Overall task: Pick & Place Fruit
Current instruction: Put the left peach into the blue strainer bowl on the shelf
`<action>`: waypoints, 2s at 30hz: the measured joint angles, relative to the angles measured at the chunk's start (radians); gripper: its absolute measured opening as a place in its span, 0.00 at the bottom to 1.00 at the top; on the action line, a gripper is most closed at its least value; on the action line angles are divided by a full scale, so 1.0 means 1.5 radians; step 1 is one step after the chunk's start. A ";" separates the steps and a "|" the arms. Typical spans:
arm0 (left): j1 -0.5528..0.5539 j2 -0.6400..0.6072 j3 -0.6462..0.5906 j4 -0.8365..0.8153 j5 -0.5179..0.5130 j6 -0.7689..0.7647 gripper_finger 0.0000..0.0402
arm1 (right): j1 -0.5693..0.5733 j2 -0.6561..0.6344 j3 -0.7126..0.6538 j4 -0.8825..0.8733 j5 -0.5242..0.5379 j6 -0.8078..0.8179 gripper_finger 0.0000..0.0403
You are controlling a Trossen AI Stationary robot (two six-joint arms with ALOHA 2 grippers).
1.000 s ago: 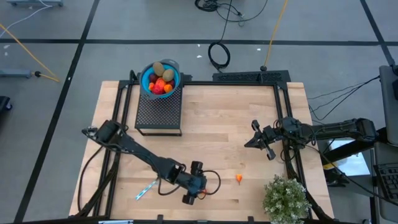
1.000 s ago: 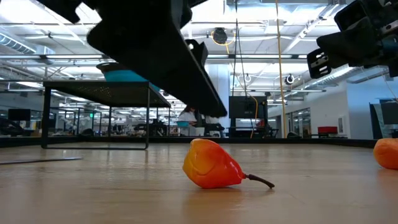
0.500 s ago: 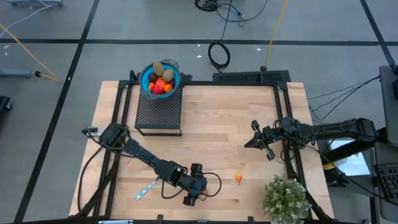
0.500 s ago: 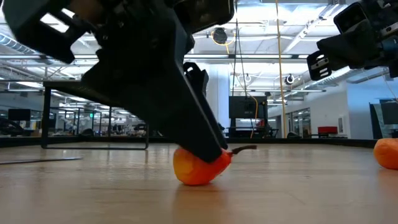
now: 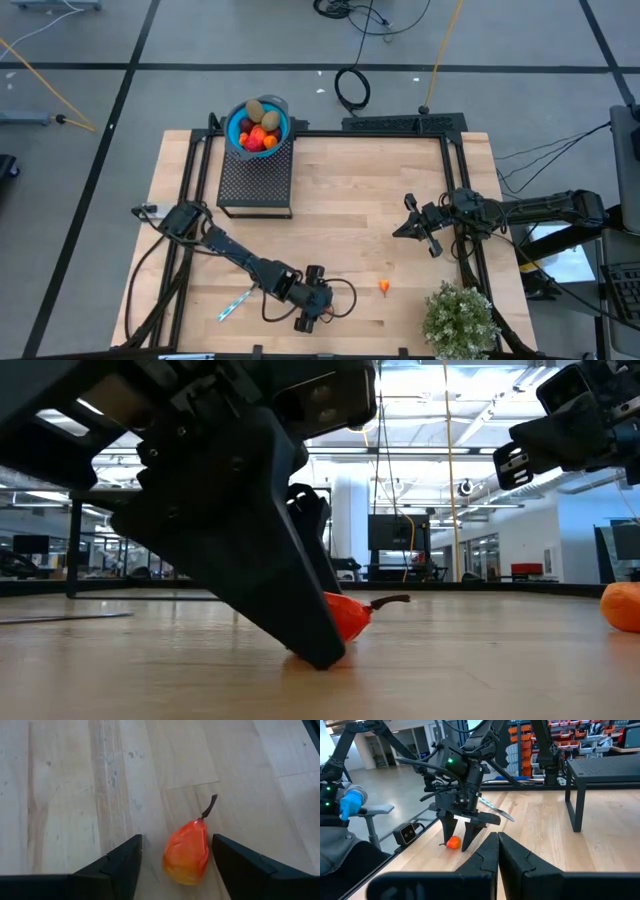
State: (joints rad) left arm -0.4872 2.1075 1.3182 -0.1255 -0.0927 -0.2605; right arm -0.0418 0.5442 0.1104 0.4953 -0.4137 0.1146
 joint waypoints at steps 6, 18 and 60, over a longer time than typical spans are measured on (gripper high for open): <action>0.000 0.000 0.000 -0.001 0.007 -0.009 0.44 | 0.000 0.000 0.000 0.000 0.000 0.000 0.00; 0.000 0.000 0.000 0.006 0.010 -0.009 0.23 | 0.000 0.000 0.000 0.000 -0.001 -0.004 0.00; 0.014 -0.204 -0.001 -0.071 -0.065 0.063 0.23 | 0.000 0.005 0.000 -0.021 -0.001 -0.005 0.00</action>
State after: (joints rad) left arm -0.4667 1.8010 1.3167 -0.2321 -0.1901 -0.1659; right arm -0.0419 0.5522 0.1104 0.4645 -0.4158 0.1074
